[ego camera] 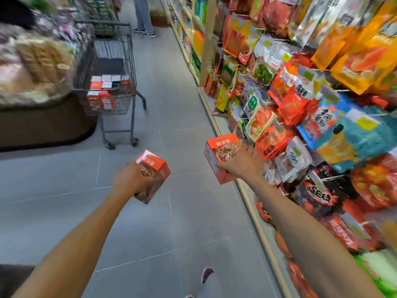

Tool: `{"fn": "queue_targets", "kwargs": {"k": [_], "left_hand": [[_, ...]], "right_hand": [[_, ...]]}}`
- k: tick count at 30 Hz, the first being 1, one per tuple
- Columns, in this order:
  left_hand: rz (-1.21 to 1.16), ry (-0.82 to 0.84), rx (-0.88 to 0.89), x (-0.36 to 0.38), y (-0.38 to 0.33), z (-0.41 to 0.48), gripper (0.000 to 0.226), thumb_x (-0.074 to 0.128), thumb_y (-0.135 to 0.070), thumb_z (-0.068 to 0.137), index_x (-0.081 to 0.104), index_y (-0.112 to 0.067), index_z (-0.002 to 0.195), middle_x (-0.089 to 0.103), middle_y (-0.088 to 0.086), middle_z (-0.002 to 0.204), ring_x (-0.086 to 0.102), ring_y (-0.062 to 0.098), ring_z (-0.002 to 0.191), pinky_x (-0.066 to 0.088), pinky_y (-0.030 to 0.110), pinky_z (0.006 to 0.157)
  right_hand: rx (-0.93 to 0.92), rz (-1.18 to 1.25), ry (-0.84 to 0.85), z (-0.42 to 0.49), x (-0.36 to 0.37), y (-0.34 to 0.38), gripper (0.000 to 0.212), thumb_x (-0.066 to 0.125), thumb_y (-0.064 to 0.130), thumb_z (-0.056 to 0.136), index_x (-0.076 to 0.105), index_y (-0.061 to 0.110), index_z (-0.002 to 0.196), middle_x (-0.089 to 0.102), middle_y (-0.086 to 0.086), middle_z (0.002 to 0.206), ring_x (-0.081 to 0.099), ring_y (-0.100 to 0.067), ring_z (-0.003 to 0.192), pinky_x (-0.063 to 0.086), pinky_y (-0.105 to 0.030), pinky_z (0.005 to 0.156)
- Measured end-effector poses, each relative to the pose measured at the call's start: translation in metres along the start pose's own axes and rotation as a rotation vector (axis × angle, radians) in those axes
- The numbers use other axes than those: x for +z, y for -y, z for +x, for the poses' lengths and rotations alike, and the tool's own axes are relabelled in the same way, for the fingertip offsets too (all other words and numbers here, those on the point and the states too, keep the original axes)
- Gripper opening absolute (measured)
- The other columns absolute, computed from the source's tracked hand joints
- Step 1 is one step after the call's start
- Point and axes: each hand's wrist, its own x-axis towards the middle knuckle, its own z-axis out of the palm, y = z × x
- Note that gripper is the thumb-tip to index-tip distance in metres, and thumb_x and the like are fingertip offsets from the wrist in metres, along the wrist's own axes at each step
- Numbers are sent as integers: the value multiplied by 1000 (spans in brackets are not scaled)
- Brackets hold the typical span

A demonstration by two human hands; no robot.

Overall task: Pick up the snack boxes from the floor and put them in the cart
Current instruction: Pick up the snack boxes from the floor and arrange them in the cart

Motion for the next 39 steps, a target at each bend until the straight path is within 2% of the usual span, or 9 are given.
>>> {"fn": "queue_targets", "kwargs": {"k": [4,8,13,18,23,27,30,35,39], "left_hand": [[25,-29,-83,-14,29,35,66,77,-63,67,53,-19,110,60,-1,91,59,17,76,50,30,63],[21,20,-139,-30,39,94,57,77,-59,73,47,-22,104,60,-2,88,61,16,75,53,31,66],[25,-1,-210,-66,41,179,67,75,-70,66,47,-24,106,63,0,97,65,19,83,59,37,77],[18,-66,-274,-92,53,249,73,72,-73,60,54,-18,104,63,0,87,63,16,73,56,32,65],[-9,-82,-353,-102,70,301,74,73,-73,62,49,-20,108,64,-1,89,65,15,74,58,32,68],[-5,-100,-397,-108,94,345,81,66,-83,53,54,-19,102,64,-5,82,64,13,70,57,31,64],[14,-113,-402,-122,107,379,77,67,-83,57,53,-21,101,63,-5,82,63,13,70,53,27,60],[-22,-120,-416,-150,136,456,87,64,-88,50,53,-19,102,63,-5,81,65,14,70,58,33,64],[-49,-107,-395,-184,152,524,82,72,-77,61,45,-16,108,57,-4,90,58,16,77,46,31,63]], "right_hand": [[-74,23,51,50,15,55,120,76,72,55,35,-1,141,45,-20,140,42,-38,132,39,-46,107],[-121,33,76,111,31,102,118,75,74,54,37,2,140,48,-18,137,46,-35,130,40,-44,105],[-142,52,125,202,40,168,118,76,73,58,34,4,143,44,-17,142,42,-35,134,35,-45,108],[-192,52,140,273,51,235,114,74,74,52,43,4,137,50,-17,135,47,-34,128,41,-44,105],[-253,44,189,320,72,298,119,68,79,45,45,4,135,54,-15,132,48,-33,127,43,-44,103],[-279,38,204,351,90,348,113,76,74,53,45,3,135,53,-16,132,49,-34,126,43,-44,103],[-282,40,216,376,106,387,112,76,74,55,44,4,137,51,-16,133,48,-33,126,41,-44,103],[-260,51,232,419,127,461,110,76,73,57,44,4,137,51,-15,134,48,-34,127,41,-43,102],[-243,58,224,460,134,529,110,76,74,55,46,4,135,53,-16,133,49,-34,126,43,-43,102]]}}
